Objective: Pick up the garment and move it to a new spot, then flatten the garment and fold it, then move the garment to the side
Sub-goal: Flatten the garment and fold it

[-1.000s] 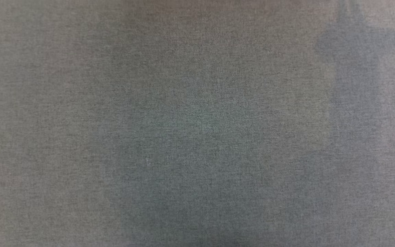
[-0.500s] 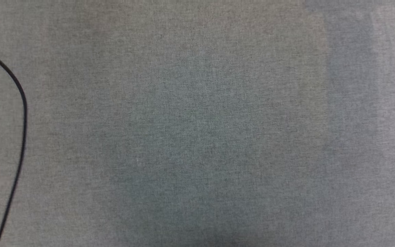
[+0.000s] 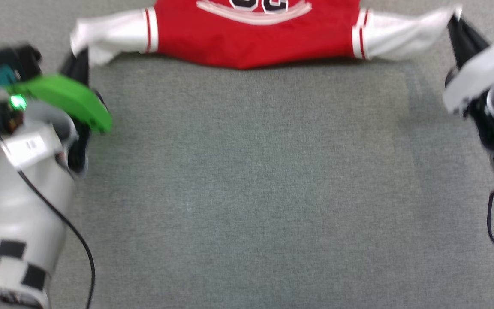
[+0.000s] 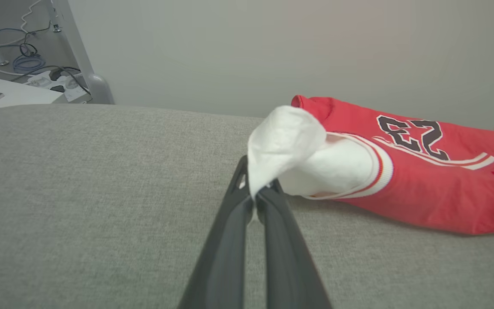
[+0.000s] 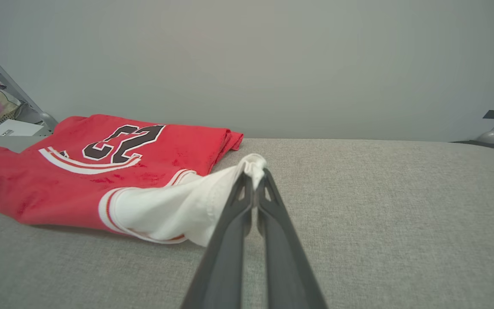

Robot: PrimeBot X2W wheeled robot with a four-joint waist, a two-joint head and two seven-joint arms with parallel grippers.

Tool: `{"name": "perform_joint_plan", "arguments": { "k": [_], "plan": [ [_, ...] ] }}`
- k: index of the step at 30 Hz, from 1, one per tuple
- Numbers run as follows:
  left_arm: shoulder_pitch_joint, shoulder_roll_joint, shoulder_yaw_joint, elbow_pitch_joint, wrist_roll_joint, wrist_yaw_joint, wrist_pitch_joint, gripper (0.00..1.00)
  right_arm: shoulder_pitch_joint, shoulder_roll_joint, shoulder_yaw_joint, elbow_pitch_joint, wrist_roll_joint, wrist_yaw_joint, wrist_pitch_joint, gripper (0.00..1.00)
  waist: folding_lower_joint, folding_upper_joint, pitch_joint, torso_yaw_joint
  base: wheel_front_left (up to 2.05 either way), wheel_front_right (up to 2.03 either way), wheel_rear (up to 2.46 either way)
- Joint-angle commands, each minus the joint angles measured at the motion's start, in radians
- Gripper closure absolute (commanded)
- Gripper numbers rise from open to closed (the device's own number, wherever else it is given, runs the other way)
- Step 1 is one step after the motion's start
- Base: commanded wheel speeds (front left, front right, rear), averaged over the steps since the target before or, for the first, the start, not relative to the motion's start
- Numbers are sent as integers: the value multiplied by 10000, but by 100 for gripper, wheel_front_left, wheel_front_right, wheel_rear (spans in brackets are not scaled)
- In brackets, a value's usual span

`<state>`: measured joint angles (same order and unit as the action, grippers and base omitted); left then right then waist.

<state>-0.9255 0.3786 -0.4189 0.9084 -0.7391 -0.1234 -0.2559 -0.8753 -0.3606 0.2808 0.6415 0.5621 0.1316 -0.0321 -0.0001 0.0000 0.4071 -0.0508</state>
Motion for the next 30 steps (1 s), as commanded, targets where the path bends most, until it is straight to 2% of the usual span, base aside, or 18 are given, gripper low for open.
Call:
{"name": "perform_joint_plan", "arguments": {
  "k": [1, 4, 10, 14, 19, 25, 30],
  "plan": [
    [635, -52, 102, -298, 18, -20, -56, 100, 546, -112, -98, -296, 122, -9, -49, 100, 1, 0, -866, 308, 0, 0, 0],
    [1833, -74, 304, -1091, 164, 93, -57, 100, 1769, -229, -416, -942, 177, -9, 53, 100, 1, 0, -1389, 431, 0, 0, 0],
    [4455, -109, 640, -2896, 454, 704, -58, 100, 4395, -40, -1360, -2429, -12, -9, 718, 100, 1, 0, -2422, 583, 0, 0, 0],
    [5906, -82, 701, -3870, 444, 1139, -58, 100, 5917, 375, -1964, -3381, -239, -9, 1265, 100, 1, 0, -2865, 613, 0, 0, 0],
    [7779, 17, 534, -5288, 248, 1632, 412, 100, 7939, 927, -2813, -4539, -1216, -9, 2109, 100, 1, 0, -3402, 672, 0, 0, 0],
    [9453, 333, 422, -6848, 232, 2294, 827, 100, 9792, 1894, -3669, -5727, -1588, -9, 2908, 100, 1, 0, -3688, 779, 0, 0, 0],
    [10592, 572, 467, -7852, 323, 2968, 938, 100, 11051, 2442, -4170, -6379, -1723, -9, 3356, 100, 1, 0, -3818, 901, 0, 0, 0]
  ]
}}
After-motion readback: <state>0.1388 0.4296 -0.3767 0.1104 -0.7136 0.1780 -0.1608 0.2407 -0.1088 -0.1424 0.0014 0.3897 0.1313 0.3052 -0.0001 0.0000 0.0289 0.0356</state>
